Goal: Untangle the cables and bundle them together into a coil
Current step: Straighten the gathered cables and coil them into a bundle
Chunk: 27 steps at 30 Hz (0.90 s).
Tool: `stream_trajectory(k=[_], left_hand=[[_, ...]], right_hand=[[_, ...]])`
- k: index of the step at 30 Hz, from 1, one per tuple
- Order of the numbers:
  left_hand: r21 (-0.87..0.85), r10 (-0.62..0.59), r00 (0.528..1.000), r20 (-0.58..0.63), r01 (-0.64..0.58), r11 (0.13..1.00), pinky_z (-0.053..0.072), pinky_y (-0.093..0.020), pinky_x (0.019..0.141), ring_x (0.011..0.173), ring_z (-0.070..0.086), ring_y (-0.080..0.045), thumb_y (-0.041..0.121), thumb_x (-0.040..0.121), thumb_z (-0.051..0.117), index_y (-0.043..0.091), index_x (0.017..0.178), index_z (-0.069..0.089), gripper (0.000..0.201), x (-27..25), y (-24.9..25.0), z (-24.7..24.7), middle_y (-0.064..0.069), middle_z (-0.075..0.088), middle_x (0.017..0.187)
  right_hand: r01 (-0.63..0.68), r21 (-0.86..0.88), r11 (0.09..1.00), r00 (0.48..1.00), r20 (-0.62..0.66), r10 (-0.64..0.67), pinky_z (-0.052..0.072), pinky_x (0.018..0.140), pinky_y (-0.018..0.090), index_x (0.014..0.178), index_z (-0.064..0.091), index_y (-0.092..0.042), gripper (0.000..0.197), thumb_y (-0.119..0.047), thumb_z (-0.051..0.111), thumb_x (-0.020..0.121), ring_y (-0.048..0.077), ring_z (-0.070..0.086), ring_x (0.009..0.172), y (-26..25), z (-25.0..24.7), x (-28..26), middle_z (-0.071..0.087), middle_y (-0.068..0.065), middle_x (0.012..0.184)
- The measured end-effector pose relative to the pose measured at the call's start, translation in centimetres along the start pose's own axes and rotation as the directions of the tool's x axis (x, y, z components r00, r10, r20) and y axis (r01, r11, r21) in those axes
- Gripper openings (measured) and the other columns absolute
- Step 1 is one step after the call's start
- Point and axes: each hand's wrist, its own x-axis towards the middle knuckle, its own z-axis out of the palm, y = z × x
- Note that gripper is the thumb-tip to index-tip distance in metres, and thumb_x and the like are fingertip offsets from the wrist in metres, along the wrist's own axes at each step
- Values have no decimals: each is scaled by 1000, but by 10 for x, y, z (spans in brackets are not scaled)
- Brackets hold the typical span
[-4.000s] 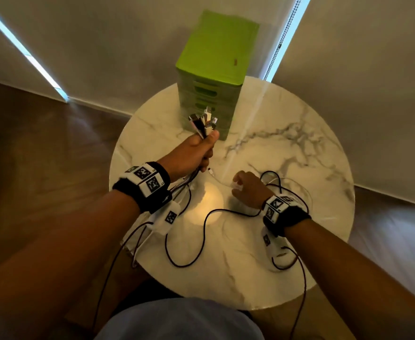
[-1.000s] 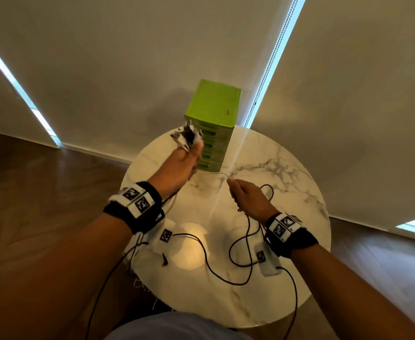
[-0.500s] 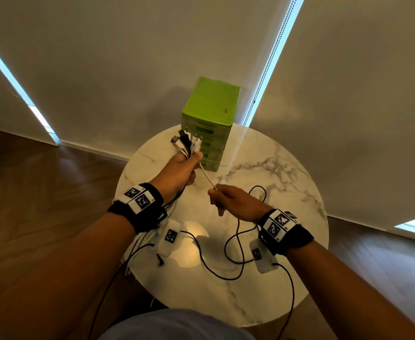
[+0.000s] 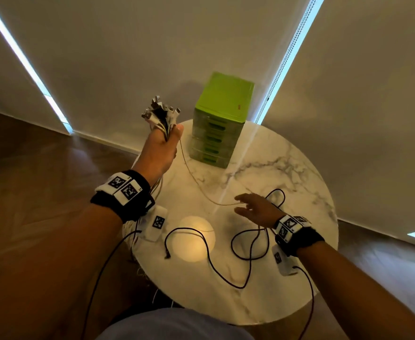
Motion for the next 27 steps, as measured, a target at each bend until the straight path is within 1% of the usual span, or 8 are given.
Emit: stream_trajectory(k=[3, 5, 10, 13, 18, 22, 25, 27], left_hand=[[39, -15, 999, 33, 14, 999, 31, -31, 55, 48, 33, -13, 42, 99, 54, 26, 76, 43, 30, -9, -2, -12, 10, 37, 51], [38, -41, 998, 45, 39, 999, 32, -31, 54, 49, 34, -13, 40, 101, 54, 25, 76, 45, 31, -15, 0, -19, 9, 37, 53], [101, -36, 998, 57, 30, 994, 37, -31, 53, 52, 37, -11, 40, 103, 54, 26, 78, 52, 28, -31, 2, -50, 5, 38, 57], [45, -28, 999, -40, 29, 999, 40, -30, 53, 52, 42, -13, 39, 102, 55, 17, 84, 55, 29, -34, 6, -85, -1, 42, 61], [-57, -12, 982, -187, 1, 998, 37, -26, 49, 47, 36, -12, 34, 105, 52, 19, 77, 47, 32, -40, 2, -142, 1, 35, 56], [13, -28, 975, -220, 31, 999, 34, -28, 50, 46, 36, -10, 47, 103, 50, 23, 70, 46, 41, -48, -12, -182, 5, 38, 54], [8, -60, 967, -248, 65, 998, 31, -29, 49, 43, 32, -9, 51, 102, 49, 27, 64, 41, 45, -52, -18, -201, 7, 34, 51], [-36, -83, 966, -246, 76, 996, 29, -29, 49, 44, 29, -11, 49, 102, 50, 26, 66, 41, 44, -54, -23, -212, 6, 32, 53]], right_hand=[[174, -80, 981, 980, -83, -181, 41, 110, 40, 152, 38, -28, 75, -48, 72, 88, 27, 44, 133, -44, 3, 12, 35, 8, 150], [297, 93, 950, 950, -133, -283, 49, 97, 28, 153, 35, -27, 76, -45, 73, 88, 22, 55, 120, -89, 10, 19, 34, 5, 146], [542, 156, 826, 838, -176, -517, 51, 75, 13, 130, 62, -16, 29, -21, 55, 103, 12, 68, 85, -189, 34, 45, 67, -1, 107], [615, 129, 778, 787, -171, -594, 51, 75, 8, 121, 67, -6, 27, -3, 46, 103, 12, 69, 82, -224, 32, 63, 70, 1, 101], [576, 497, 649, 797, -167, -580, 60, 89, 37, 116, 63, -7, 20, -7, 45, 106, 20, 73, 94, -275, 37, 84, 72, 6, 105], [470, 715, 517, 802, -102, -589, 58, 90, 33, 127, 51, 10, 26, -1, 40, 106, 21, 70, 97, -307, 53, 86, 67, 16, 110], [343, 742, 576, 835, 39, -548, 58, 88, 33, 131, 46, 14, 30, -2, 39, 107, 29, 67, 100, -308, 78, 90, 65, 20, 113], [226, 647, 728, 880, 184, -437, 58, 84, 37, 130, 49, 10, 28, -4, 42, 107, 30, 66, 95, -296, 106, 96, 68, 19, 110]])
